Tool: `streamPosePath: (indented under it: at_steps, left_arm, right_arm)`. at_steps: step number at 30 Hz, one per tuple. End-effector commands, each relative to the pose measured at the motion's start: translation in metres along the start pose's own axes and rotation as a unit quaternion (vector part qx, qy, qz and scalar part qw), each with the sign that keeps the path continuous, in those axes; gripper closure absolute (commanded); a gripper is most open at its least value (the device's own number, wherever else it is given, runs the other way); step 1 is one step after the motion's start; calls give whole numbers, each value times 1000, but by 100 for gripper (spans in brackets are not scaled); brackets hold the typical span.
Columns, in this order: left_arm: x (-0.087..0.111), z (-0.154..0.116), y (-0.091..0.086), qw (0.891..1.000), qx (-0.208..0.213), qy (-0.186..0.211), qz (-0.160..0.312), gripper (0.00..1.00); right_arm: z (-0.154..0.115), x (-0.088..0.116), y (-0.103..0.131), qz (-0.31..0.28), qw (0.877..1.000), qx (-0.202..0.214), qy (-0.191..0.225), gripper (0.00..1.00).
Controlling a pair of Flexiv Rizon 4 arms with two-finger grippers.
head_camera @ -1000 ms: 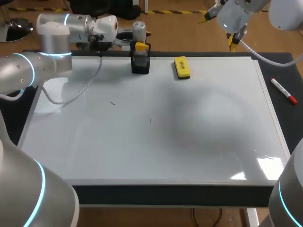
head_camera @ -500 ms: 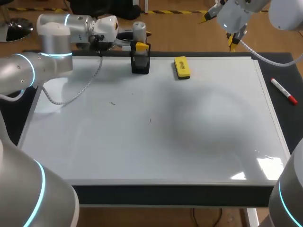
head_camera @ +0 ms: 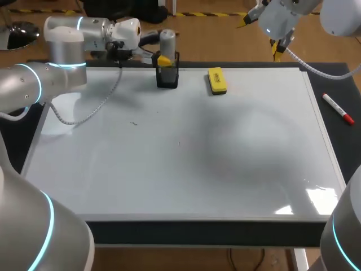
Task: Pick up the inspection probe, press it on each red-marked spot on the whiteboard one by one, put down the probe, pick up the eraser, and wipe off all the red marks.
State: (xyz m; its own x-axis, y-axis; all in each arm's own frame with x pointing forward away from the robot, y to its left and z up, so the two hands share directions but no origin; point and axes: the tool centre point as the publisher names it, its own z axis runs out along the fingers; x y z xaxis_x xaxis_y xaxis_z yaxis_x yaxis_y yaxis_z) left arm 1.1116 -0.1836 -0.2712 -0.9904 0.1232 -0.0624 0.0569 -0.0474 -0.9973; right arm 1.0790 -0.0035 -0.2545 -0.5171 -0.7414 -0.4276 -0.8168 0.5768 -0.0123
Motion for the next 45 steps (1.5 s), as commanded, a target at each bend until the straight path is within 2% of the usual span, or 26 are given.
streamPosePath:
  at_steps: [1,20,33,45]
  left_arm:
    - [4,-2,-4,1000,5,-10,6,0]
    - [29,-25,-40,997,-3,-72,21,0]
    - [74,-50,-58,992,-12,-123,5,0]
    - [119,-53,-69,988,-27,-153,-17,0]
  right_arm:
    - [-1,-1,0,-1,1000,1,4,0]
    - [-1,-1,0,-1,1000,1,4,0]
    - [-1,-1,0,-1,1000,1,4,0]
    - [-1,-1,0,-1,1000,1,4,0]
